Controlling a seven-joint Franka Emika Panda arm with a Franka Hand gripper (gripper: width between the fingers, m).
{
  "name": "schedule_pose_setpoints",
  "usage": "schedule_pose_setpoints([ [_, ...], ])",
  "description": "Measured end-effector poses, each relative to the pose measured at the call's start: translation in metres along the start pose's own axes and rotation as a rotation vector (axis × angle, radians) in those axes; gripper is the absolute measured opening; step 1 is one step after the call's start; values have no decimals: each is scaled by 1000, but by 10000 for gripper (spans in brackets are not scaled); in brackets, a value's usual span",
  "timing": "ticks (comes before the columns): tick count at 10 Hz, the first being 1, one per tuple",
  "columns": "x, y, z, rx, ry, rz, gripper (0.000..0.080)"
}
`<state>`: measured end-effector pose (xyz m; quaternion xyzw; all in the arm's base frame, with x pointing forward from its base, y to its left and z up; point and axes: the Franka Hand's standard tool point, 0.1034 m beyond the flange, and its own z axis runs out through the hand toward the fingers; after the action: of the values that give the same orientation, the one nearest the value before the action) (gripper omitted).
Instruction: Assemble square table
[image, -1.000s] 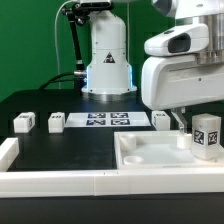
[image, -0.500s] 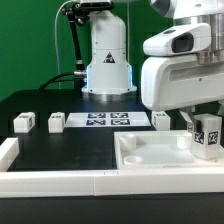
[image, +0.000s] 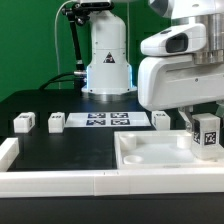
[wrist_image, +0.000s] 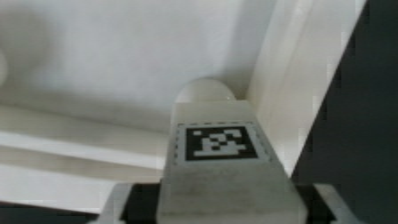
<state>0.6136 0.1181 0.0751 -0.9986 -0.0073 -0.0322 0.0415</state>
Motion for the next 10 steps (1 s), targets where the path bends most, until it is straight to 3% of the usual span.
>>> schedule_pose_setpoints([
  [6,-4,-2,2,-7,-22,750,294],
  [10,-4,-4,3,-12,-36,976,294],
])
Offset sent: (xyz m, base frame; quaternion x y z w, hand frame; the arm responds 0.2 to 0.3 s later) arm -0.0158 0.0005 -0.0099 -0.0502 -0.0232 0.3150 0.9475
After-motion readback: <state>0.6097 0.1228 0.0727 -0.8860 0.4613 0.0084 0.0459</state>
